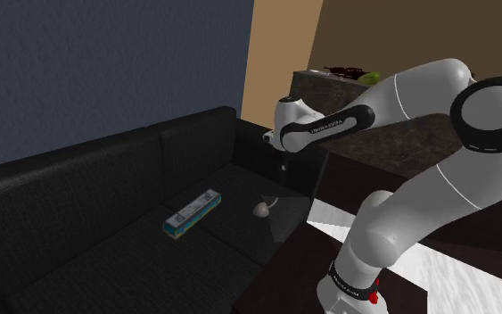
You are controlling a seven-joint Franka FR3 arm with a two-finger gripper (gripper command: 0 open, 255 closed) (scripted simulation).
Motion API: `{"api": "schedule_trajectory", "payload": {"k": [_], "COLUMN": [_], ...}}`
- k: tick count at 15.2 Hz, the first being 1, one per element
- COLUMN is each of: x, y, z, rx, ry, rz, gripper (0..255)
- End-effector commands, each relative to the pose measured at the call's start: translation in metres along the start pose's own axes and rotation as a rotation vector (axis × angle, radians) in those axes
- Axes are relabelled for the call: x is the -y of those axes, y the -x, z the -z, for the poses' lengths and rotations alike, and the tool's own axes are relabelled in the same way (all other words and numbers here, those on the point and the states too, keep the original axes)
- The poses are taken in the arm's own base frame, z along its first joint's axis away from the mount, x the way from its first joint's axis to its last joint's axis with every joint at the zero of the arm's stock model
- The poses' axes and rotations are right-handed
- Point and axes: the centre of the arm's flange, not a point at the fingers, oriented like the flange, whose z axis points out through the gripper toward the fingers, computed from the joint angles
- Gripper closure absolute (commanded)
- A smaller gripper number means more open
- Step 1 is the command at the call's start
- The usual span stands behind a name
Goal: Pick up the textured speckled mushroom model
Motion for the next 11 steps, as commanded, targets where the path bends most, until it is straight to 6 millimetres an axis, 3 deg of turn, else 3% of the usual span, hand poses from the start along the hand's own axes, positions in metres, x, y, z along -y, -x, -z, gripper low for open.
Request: {"api": "schedule_trajectory", "payload": {"k": [1, 11], "x": [-0.008, -0.053], "y": [-0.001, -0.018], "z": [-0.026, -0.146], "rx": [0.015, 0.096], "ry": [0.015, 0.082], "rz": [0.051, 0.287], "gripper": [0, 0]}}
